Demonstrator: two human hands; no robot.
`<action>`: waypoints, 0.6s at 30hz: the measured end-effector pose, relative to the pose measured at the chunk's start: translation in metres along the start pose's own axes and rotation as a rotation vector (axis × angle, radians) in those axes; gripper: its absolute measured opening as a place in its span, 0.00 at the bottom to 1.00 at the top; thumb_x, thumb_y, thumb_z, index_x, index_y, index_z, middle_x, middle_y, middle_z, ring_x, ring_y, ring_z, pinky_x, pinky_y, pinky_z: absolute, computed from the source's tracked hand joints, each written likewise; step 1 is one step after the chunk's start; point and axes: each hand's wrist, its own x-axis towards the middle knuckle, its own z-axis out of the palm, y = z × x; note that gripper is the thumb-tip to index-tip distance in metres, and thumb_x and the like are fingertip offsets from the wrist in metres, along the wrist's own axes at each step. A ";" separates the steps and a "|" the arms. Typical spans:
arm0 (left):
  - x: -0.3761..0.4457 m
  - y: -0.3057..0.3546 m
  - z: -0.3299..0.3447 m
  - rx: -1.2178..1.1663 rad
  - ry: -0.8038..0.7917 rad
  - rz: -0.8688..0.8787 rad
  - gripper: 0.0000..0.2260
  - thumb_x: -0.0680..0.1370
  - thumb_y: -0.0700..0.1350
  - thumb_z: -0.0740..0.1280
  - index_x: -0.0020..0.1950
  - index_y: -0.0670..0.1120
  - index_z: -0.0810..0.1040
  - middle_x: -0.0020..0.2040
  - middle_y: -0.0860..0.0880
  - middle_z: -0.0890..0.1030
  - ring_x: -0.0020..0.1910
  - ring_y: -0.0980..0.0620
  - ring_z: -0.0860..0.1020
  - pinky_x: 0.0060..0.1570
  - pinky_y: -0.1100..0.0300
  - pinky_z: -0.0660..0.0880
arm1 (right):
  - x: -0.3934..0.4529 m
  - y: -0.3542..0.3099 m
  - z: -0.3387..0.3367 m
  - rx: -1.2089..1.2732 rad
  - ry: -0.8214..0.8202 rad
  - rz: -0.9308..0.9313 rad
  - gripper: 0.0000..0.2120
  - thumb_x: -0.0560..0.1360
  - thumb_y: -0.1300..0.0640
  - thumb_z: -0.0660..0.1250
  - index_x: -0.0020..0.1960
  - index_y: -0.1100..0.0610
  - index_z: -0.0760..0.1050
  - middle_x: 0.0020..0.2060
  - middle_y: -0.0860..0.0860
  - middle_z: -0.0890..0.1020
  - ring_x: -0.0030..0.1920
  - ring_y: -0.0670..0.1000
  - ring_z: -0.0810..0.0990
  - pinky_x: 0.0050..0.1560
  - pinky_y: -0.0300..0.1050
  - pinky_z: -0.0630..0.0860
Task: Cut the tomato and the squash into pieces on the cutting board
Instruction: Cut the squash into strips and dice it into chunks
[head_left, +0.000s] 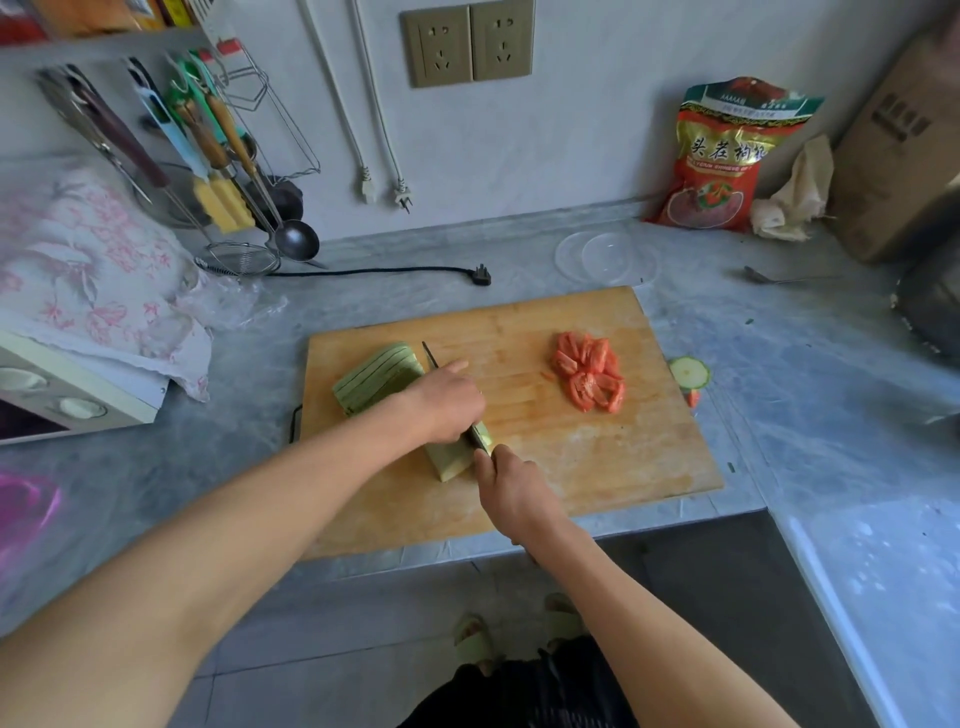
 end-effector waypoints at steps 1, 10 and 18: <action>0.000 0.002 -0.004 0.017 -0.021 0.006 0.10 0.73 0.34 0.63 0.42 0.48 0.80 0.38 0.51 0.77 0.53 0.48 0.78 0.77 0.47 0.52 | -0.001 0.000 -0.001 0.005 0.007 0.000 0.18 0.84 0.44 0.49 0.47 0.58 0.65 0.39 0.56 0.73 0.31 0.52 0.69 0.34 0.49 0.70; 0.001 0.000 -0.020 0.154 -0.069 0.005 0.09 0.75 0.44 0.68 0.53 0.51 0.84 0.53 0.51 0.81 0.62 0.48 0.71 0.73 0.45 0.57 | -0.013 -0.012 -0.011 0.004 0.086 -0.040 0.20 0.83 0.43 0.51 0.46 0.58 0.68 0.43 0.60 0.78 0.33 0.55 0.74 0.38 0.57 0.80; -0.053 0.016 0.029 -0.574 0.935 -0.385 0.30 0.71 0.35 0.73 0.73 0.44 0.71 0.69 0.44 0.72 0.68 0.45 0.70 0.69 0.53 0.68 | -0.023 -0.017 -0.035 0.190 0.098 -0.080 0.23 0.83 0.43 0.51 0.46 0.60 0.72 0.35 0.56 0.78 0.30 0.55 0.77 0.24 0.49 0.78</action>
